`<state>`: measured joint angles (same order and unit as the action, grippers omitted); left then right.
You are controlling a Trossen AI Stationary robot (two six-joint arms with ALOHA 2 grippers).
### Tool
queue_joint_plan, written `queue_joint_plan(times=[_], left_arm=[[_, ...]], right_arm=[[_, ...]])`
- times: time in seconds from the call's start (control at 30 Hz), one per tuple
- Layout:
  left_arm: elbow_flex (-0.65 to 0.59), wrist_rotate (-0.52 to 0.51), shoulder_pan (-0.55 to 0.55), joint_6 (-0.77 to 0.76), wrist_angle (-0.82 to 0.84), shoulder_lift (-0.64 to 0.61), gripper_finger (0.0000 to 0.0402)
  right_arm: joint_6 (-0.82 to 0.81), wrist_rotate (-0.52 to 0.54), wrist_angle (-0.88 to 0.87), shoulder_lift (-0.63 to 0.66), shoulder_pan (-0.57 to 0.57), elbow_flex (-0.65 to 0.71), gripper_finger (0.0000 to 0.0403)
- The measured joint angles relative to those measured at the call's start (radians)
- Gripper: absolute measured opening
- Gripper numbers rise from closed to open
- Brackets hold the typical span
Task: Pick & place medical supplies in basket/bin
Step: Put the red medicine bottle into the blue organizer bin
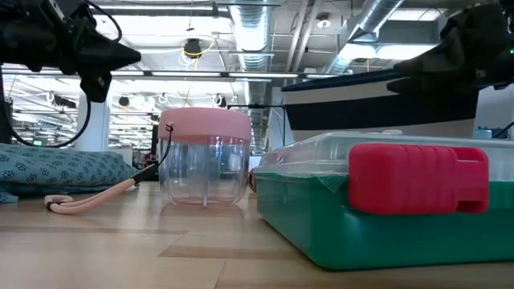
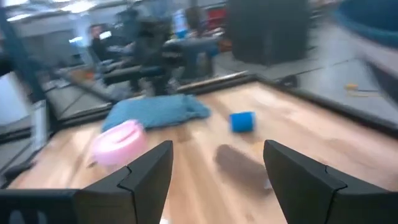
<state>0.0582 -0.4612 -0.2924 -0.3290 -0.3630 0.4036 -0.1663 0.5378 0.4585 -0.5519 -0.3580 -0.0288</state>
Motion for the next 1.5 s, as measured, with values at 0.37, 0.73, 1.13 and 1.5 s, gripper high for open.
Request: queue_joint_plan(times=[0.37,0.73,1.13,1.5], left_arm=[[0.000,-0.034,0.000,-0.091,-0.003,0.049,0.0000],[0.000,-0.037,0.000,-0.099,-0.003,0.049,0.0000],[0.000,-0.053,0.000,-0.159,-0.013,0.048,0.0000],[0.000,-0.192,0.000,-0.154,-0.078,0.048,0.0000]], right_arm=[[0.112,-0.006,-0.202,-0.049,-0.103,-0.276,0.0244],[-0.445,0.145,-0.985,-0.431,-0.339,-0.699,0.0244],[-1.247,0.218,-1.426,-0.724,-0.299,-0.720,0.0244],[-1.304,0.360,-1.397,-0.738,-0.335,-0.720,0.0244]])
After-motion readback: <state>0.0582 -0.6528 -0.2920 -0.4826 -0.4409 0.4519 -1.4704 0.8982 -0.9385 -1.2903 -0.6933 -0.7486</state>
